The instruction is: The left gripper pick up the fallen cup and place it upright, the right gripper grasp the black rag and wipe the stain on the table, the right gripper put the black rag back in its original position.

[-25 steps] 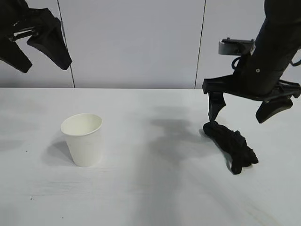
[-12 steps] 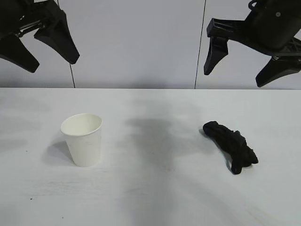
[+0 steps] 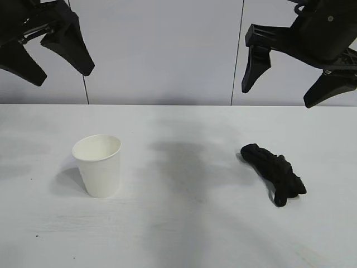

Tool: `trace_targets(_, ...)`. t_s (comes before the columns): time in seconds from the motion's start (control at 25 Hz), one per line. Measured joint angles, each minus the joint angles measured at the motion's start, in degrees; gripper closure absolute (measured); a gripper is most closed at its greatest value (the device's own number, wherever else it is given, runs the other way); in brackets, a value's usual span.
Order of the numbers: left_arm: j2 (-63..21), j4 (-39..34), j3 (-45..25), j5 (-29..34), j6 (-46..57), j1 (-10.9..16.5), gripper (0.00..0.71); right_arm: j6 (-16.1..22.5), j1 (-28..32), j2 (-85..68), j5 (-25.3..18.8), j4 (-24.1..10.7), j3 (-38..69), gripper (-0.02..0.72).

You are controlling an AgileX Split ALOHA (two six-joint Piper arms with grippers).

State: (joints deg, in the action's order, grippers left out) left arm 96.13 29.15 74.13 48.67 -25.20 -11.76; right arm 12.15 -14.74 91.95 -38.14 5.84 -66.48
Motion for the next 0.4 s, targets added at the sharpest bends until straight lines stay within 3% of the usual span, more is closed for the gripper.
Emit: trace_targets(0.4, 0.00, 0.00, 0.00, 0.00, 0.00, 0.00, 0.016, 0.50, 0.00, 0.00, -0.12, 0.00, 0.00, 0.009)
